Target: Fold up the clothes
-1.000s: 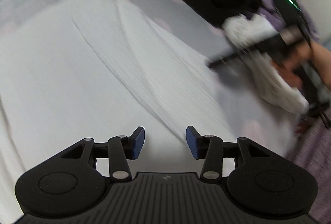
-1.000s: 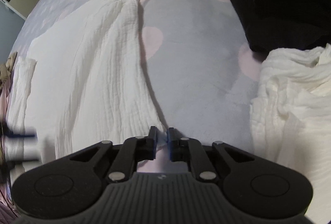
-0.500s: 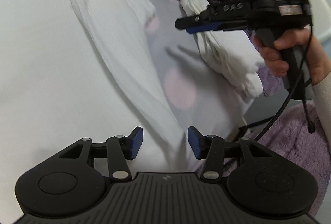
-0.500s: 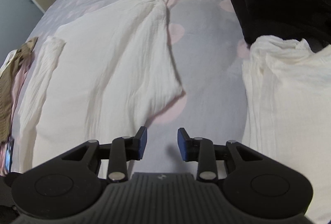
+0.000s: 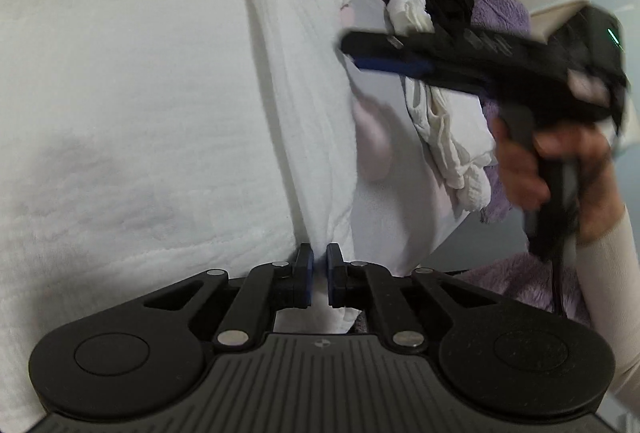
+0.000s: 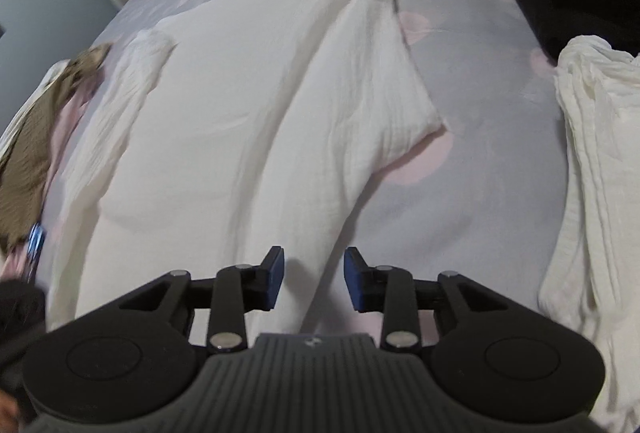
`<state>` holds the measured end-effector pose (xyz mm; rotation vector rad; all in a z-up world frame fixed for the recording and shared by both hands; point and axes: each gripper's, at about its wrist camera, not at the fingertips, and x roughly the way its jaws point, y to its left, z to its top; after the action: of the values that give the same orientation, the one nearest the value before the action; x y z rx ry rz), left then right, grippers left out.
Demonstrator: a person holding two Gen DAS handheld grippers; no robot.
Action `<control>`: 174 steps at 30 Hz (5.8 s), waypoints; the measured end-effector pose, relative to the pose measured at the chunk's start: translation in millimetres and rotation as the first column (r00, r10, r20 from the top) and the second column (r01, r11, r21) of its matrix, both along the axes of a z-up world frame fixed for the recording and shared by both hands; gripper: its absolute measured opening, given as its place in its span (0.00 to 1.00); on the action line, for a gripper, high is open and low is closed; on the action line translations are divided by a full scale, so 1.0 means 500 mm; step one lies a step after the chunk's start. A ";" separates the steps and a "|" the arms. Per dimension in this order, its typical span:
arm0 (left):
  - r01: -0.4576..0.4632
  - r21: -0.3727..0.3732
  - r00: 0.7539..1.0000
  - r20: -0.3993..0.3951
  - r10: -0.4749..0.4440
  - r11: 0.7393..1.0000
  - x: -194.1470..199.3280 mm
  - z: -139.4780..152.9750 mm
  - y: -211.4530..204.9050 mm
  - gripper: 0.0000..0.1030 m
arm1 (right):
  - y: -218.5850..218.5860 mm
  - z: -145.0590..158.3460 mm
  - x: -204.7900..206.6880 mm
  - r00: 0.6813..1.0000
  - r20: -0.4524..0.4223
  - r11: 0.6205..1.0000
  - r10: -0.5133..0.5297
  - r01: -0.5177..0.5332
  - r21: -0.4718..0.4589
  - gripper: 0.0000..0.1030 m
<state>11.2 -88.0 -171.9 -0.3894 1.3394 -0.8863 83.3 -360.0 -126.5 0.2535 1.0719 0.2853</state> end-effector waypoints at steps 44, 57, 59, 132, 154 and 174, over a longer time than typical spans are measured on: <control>-0.462 0.330 0.792 0.572 0.215 0.823 -0.022 0.114 0.245 0.14 | 0.237 0.070 -0.058 0.962 0.077 0.953 0.261 -0.244 -0.182 0.36; -0.514 0.260 0.783 0.532 0.323 0.817 -0.012 0.137 0.289 0.20 | 0.273 0.043 -0.020 0.953 0.042 0.934 0.299 -0.283 -0.220 0.36; -0.545 0.258 0.770 0.531 0.354 0.798 -0.017 0.150 0.302 0.23 | 0.272 0.043 -0.016 0.953 0.051 0.930 0.300 -0.280 -0.240 0.36; -0.152 0.451 0.927 0.375 -0.032 0.880 0.838 0.116 -0.417 0.07 | -0.095 0.022 0.265 0.982 -0.105 0.980 -0.158 0.168 0.101 0.12; -0.313 0.085 0.918 0.282 0.278 0.946 0.859 0.108 0.006 0.06 | 0.239 0.093 0.217 0.977 0.016 0.966 0.214 -0.214 0.144 0.12; -0.285 0.197 0.916 0.342 0.207 0.938 0.652 0.150 0.117 0.29 | 0.285 0.056 0.210 0.946 -0.008 0.945 0.325 -0.325 0.033 0.37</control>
<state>337.1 -29.4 -96.7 -0.2075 1.0555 -0.5357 188.2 -217.7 -98.6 0.1042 1.1221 0.5978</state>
